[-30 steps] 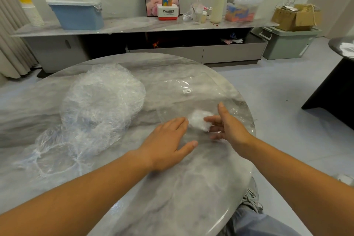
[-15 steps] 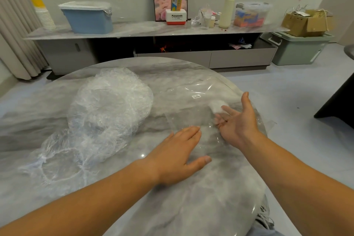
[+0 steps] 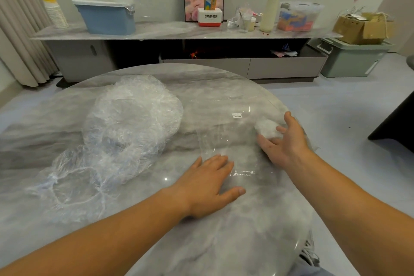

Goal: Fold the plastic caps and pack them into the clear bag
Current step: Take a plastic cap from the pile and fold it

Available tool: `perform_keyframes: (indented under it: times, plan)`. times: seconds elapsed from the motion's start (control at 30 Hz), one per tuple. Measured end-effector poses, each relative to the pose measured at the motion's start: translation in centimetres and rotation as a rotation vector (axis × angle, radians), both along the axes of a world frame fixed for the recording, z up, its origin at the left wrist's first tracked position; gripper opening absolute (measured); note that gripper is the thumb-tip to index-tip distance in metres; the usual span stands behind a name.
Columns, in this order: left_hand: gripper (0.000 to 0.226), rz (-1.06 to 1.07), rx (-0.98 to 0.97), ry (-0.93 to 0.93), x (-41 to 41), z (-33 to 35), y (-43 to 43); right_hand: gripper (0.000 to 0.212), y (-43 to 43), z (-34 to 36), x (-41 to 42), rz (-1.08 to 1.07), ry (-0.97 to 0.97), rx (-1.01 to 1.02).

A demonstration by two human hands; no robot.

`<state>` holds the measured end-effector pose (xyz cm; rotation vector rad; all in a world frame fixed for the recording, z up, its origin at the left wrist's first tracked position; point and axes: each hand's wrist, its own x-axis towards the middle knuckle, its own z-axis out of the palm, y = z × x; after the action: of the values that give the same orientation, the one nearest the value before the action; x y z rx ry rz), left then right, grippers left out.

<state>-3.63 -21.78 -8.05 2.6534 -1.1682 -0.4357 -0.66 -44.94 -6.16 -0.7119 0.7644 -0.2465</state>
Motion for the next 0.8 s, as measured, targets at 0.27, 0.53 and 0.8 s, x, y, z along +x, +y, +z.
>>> perform_keyframes:
  times: [0.27, 0.53, 0.8]
  plan:
    - [0.078, 0.010, -0.004, 0.002, -0.1, 0.1, 0.0, 0.062, -0.1, 0.6, -1.4, 0.088, 0.048, -0.074]
    - [0.079, 0.003, 0.003, -0.024, 0.0, -0.6, 0.1, 0.040, 0.1, 0.7, -0.9, -0.058, -0.107, 0.084]
    - [0.077, 0.015, 0.007, -0.019, 0.0, -1.0, 0.1, 0.087, -1.1, 0.1, -1.4, 0.021, -0.139, 0.157]
